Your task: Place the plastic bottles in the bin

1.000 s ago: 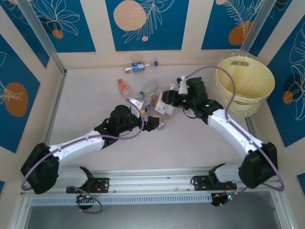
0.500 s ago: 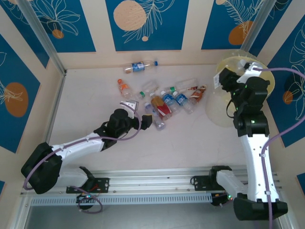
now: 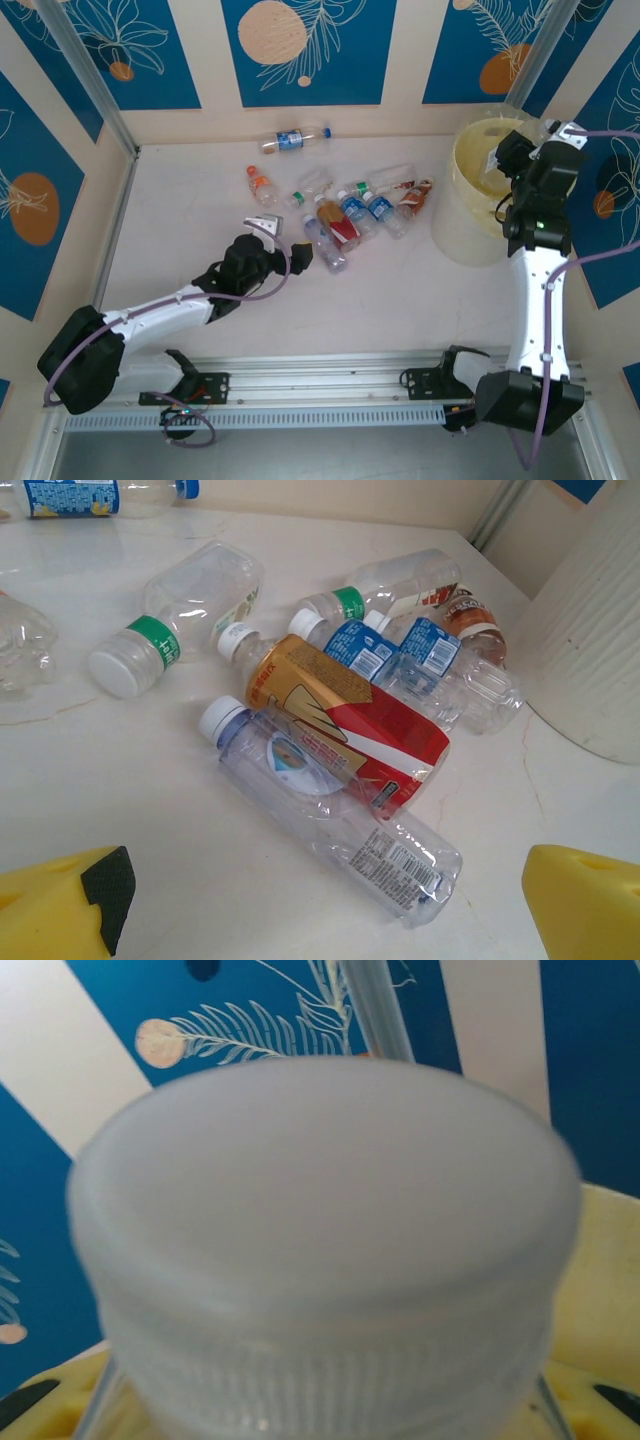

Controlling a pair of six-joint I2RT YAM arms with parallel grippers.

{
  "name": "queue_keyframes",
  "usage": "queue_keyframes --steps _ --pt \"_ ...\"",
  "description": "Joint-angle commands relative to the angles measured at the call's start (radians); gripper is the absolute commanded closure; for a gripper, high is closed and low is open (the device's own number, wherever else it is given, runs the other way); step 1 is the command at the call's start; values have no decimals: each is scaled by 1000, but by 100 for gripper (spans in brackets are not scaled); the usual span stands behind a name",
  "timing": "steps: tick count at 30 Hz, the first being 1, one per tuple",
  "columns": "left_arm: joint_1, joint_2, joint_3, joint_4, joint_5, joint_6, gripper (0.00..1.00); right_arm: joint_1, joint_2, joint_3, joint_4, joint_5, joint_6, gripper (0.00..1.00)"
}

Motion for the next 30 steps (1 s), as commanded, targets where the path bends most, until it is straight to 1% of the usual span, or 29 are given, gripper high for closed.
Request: queue_keyframes --steps 1,5,7,9,14,17,18,19,21,22,25,30 --pt "11 -16 -11 26 -24 -15 0 -7 52 0 -5 68 -55 83" --pt "11 -17 -17 24 -30 -17 0 -7 122 31 -103 6 -91 80" --pt "11 -16 -21 23 -38 -17 0 -7 168 69 -193 -49 -123 78" --pt "14 -14 -24 24 -44 -19 0 -4 218 115 -288 -85 -165 77" --pt "17 -6 -26 22 -49 -13 0 2 344 244 -512 -100 -198 76" --pt "19 4 -27 22 -47 -9 0 13 423 331 -638 -46 -177 72" --pt "20 5 -27 22 -47 -7 0 16 449 361 -675 -28 -162 70" --pt "20 8 -28 22 -47 -7 0 19 478 386 -707 -14 -148 64" --pt "22 12 -31 23 -49 -8 0 30 515 415 -729 3 -131 41" --pt "24 13 -32 23 -50 -8 0 39 527 426 -728 16 -127 38" --pt "27 13 -32 22 -49 -9 0 77 535 465 -704 22 -131 33" --pt "32 16 -36 26 -49 -13 0 116 493 510 -643 -65 -104 27"
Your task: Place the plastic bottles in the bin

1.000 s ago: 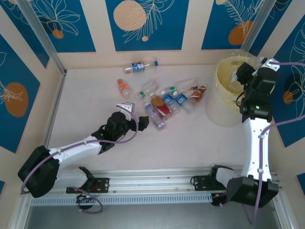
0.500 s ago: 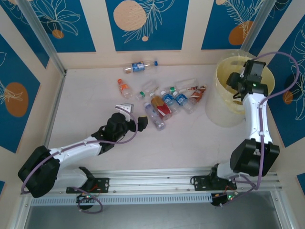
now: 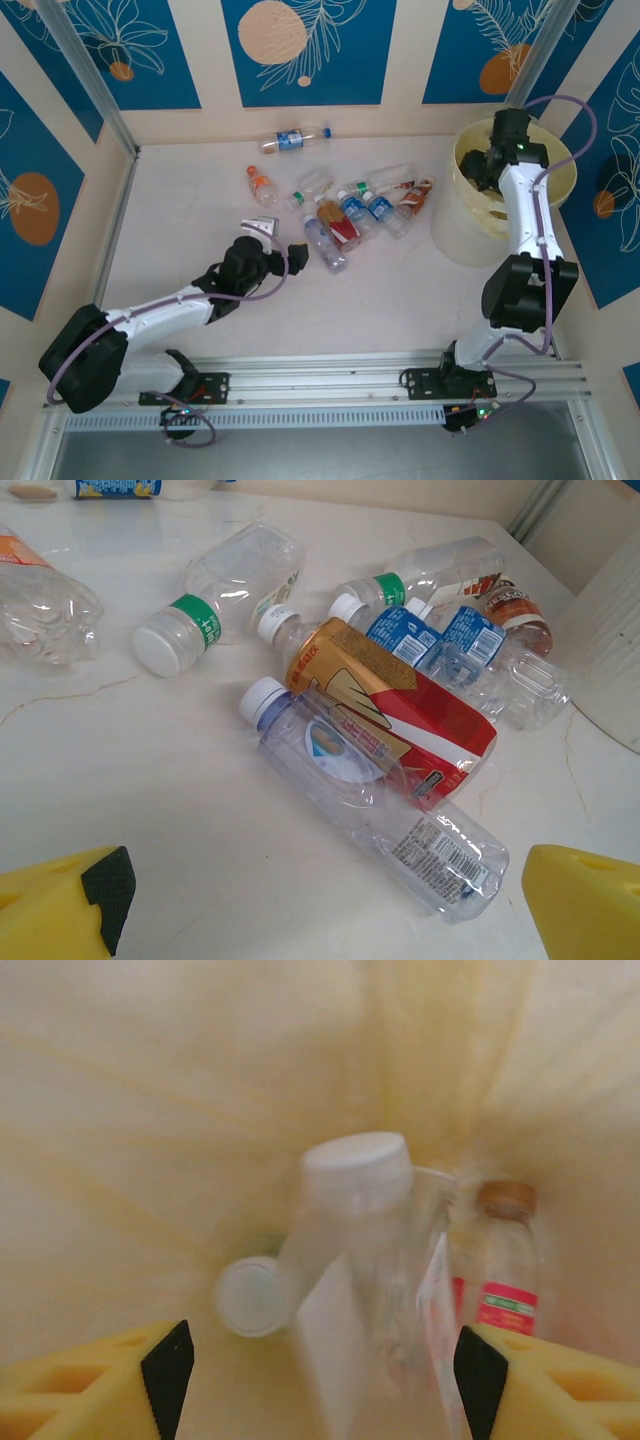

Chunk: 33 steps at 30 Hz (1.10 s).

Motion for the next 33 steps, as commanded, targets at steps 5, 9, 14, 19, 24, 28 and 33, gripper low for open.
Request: queue_keyframes --steps 5,9,14,19,24,28,33 --pt "16 -1 -16 25 -13 -7 0 14 -161 -3 120 -54 87 24" --pt "23 -4 -18 23 -13 -4 0 24 -276 -75 193 -80 104 21" --pt "31 10 -12 25 -13 -28 0 64 -430 -204 311 -318 85 21" --pt "39 39 -8 35 -17 -74 0 202 -511 -360 423 -474 52 21" --pt "49 57 6 9 -25 -122 0 393 -439 -418 372 -406 -94 21" --pt "70 44 38 -139 -115 -233 0 539 -301 -438 353 -344 -74 24" --pt "137 18 41 -255 -110 -340 0 729 -115 -434 377 -194 -2 25"
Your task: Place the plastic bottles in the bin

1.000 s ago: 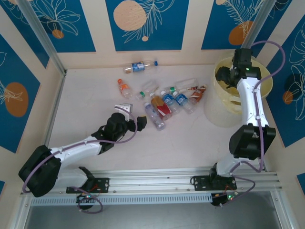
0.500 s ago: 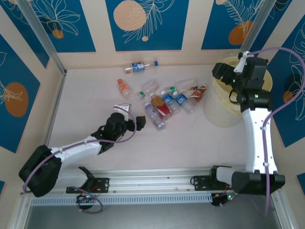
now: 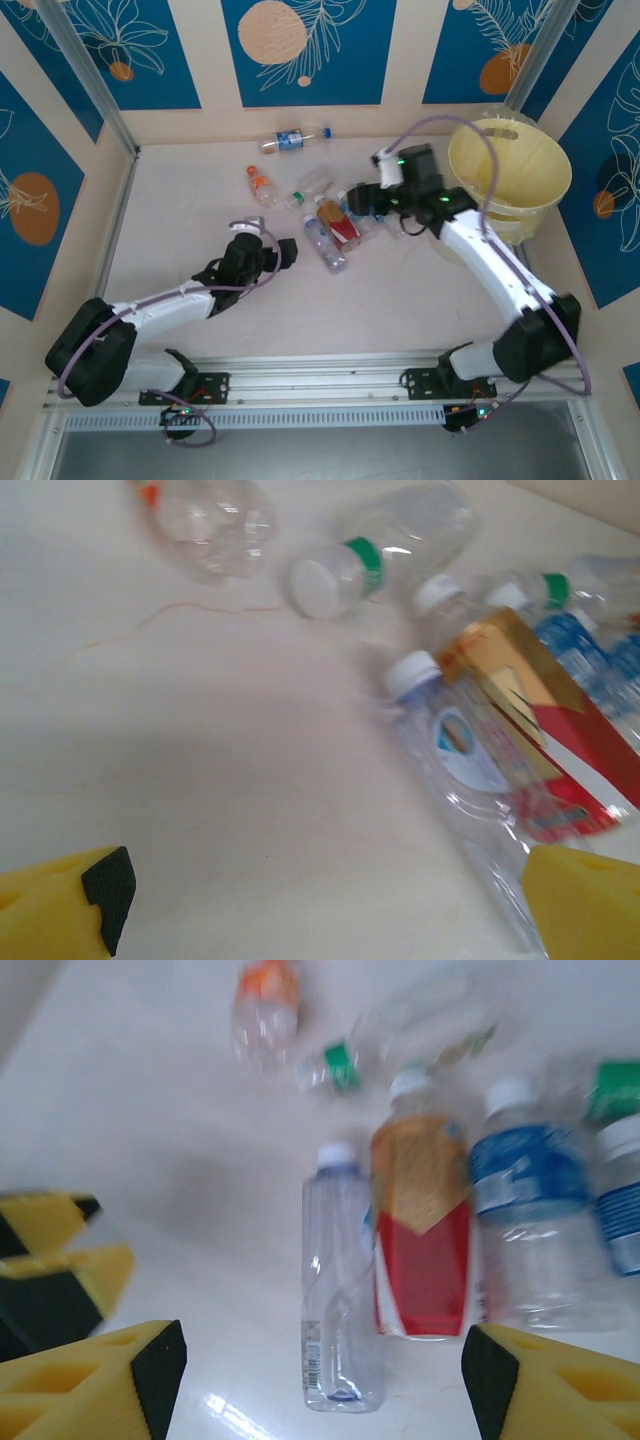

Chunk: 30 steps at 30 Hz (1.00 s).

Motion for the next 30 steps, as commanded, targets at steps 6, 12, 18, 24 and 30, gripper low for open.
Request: queue_keyframes --steps 6,12,18,24,30 --pt "96 -53 -27 -110 -13 -173 0 216 222 17 14 258 186 28" --pt "114 -47 -15 -142 7 -172 0 263 349 34 3 350 253 30" --pt "120 -38 -19 -119 24 -166 0 282 445 49 -2 372 249 31" --pt "124 -28 -22 -105 36 -163 0 288 486 48 28 404 261 34" --pt "138 -31 -8 -135 33 -151 0 304 439 32 88 387 201 48"
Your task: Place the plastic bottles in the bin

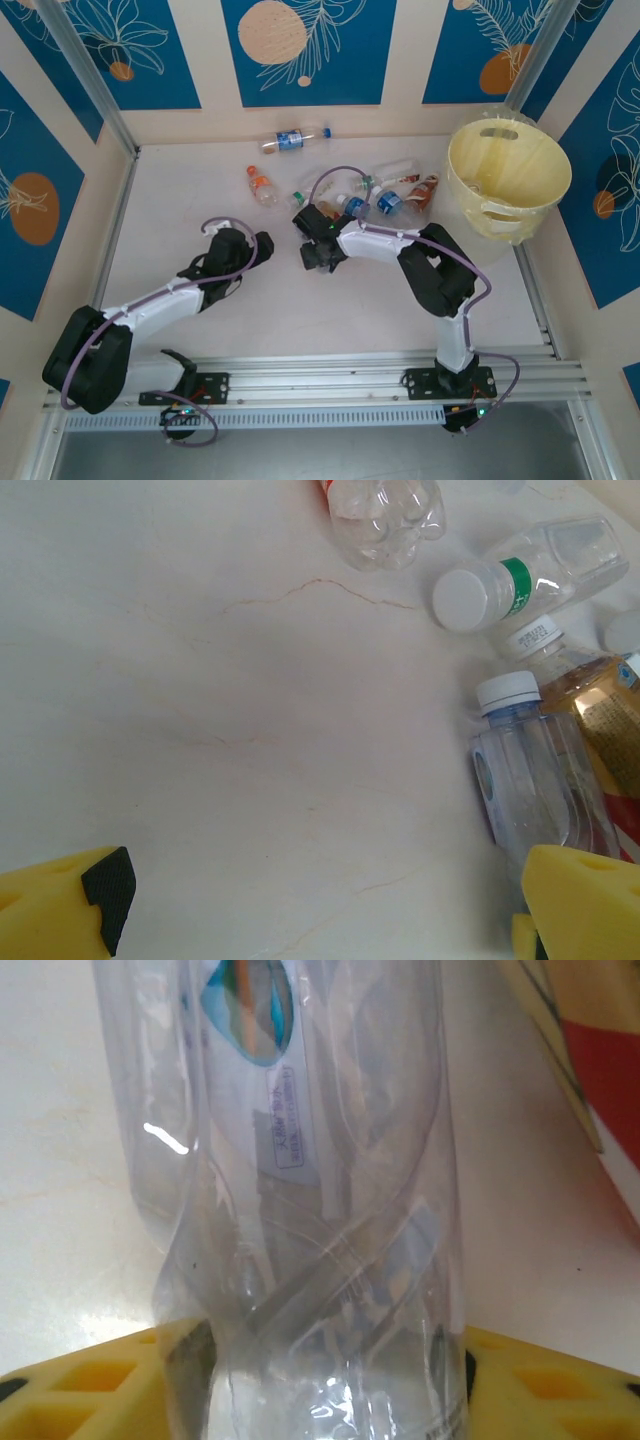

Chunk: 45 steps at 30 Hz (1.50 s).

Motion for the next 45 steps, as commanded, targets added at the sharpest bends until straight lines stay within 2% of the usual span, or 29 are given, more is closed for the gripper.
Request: queue_keyframes --steps 1,9,13,16,21,24,28,34,41,45 --pt "22 0 10 -28 4 5 0 16 -63 -21 48 6 -36 50" --pt "53 -33 9 -84 -38 -12 0 6 -309 -83 87 26 -177 58" --pt "61 -40 -3 -81 -38 -23 0 -62 -501 -104 72 22 -277 58" --pt "65 -37 -4 -77 -31 -28 0 -173 -639 -109 39 2 -302 57" --pt "66 -33 -10 -69 -24 -40 0 -433 -839 -121 27 -83 -309 57" --pt "68 -30 -10 -62 -20 -45 0 -583 -907 -124 35 -123 -308 57" --pt "69 -24 -11 -45 7 -43 0 -752 -910 -108 16 -135 -312 57" --pt "72 5 10 -50 60 -28 0 -963 -821 -34 -40 -130 -273 55" --pt "75 -2 2 -58 49 -33 0 -1076 -757 -26 -24 -67 -254 50" --pt "79 0 1 -59 53 -33 0 -1088 -722 9 -63 -5 -249 34"
